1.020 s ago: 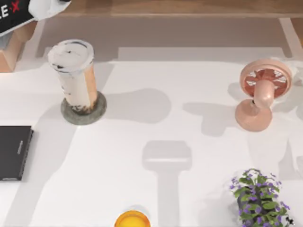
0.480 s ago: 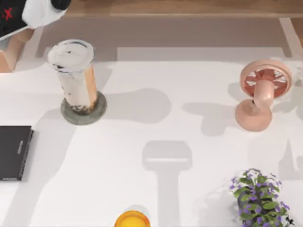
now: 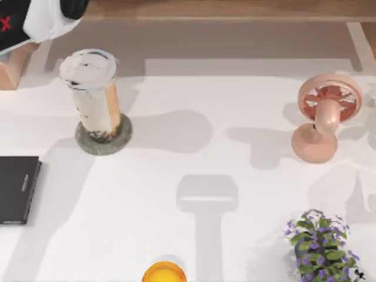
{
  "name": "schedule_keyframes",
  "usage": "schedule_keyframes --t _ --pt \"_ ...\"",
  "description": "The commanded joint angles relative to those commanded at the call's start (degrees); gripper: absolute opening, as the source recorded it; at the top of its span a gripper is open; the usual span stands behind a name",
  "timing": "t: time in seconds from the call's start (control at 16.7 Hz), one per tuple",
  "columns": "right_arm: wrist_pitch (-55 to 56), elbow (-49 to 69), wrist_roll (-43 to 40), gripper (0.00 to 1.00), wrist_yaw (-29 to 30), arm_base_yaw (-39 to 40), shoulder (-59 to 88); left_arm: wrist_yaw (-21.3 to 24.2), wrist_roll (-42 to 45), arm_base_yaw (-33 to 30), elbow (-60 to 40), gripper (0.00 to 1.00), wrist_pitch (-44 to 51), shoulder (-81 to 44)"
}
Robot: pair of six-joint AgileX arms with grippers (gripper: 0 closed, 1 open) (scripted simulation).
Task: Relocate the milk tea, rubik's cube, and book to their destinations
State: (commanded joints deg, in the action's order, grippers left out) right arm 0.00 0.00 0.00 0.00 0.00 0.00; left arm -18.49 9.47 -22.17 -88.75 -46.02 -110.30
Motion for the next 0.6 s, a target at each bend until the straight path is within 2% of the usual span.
schedule_keyframes --t 0.24,0.6 --pt "0.0 0.0 0.0 1.0 0.0 0.0 0.0 1.9 -0.8 3.7 0.0 1.0 0.1 1.4" --pt "0.0 0.0 0.0 1.0 0.0 0.0 0.0 11.8 -4.5 20.4 0.7 1.0 1.4 6.1"
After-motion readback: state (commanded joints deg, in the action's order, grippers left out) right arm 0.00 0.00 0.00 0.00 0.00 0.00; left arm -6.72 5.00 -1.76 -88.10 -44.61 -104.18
